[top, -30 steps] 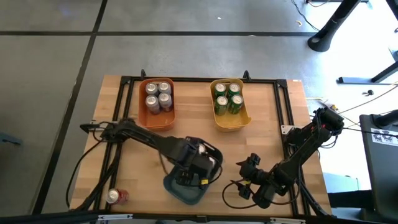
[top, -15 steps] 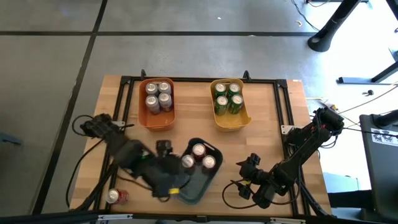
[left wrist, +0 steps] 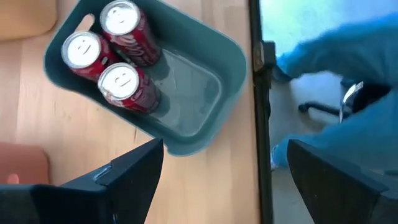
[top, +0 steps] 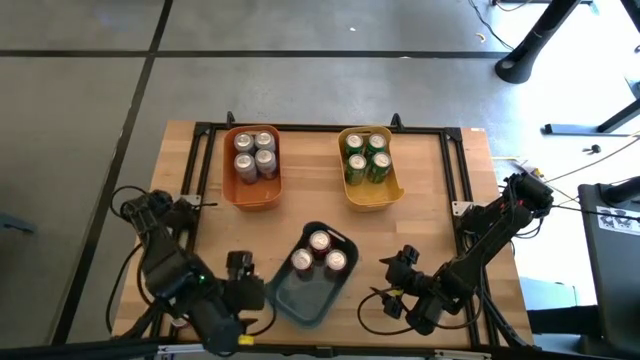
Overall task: Sort soda cans
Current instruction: Put the red soda can into the blue bin
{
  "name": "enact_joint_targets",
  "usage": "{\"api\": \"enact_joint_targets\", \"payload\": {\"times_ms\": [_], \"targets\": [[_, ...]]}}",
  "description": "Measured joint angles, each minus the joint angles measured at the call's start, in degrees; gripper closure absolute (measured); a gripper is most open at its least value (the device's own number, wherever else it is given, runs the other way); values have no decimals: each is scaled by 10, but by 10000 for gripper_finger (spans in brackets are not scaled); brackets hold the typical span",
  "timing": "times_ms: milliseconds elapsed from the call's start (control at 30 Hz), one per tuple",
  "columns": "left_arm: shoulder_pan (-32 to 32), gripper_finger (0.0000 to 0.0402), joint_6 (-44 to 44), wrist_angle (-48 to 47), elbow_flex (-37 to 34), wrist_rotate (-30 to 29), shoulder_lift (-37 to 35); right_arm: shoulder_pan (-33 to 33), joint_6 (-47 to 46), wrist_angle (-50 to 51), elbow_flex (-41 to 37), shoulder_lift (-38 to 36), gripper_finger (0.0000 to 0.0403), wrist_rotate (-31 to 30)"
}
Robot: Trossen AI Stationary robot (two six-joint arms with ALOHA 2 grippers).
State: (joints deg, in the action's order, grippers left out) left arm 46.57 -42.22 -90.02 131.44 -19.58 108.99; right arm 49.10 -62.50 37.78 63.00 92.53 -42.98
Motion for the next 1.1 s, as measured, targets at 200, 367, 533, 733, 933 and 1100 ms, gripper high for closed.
{"api": "enact_joint_targets", "payload": {"times_ms": [200,367,533,733,933,1100], "targets": [[-2,71,-11,10,0,-1,4,0,0,0,0,0,26,-1],[-14,42,-10,0,0,-5,10,0,0,0,0,0,26,-8],[-11,8,-7,0,0,-4,12,0,0,0,0,0,26,-10],[31,4,-26,1,-3,-52,10,0,0,1,0,0,26,-16],[88,3,-175,0,-129,-72,-68,0,0,1,0,0,26,-36],[147,3,-363,-1,-277,-62,-165,0,2,1,0,0,26,-40]]}}
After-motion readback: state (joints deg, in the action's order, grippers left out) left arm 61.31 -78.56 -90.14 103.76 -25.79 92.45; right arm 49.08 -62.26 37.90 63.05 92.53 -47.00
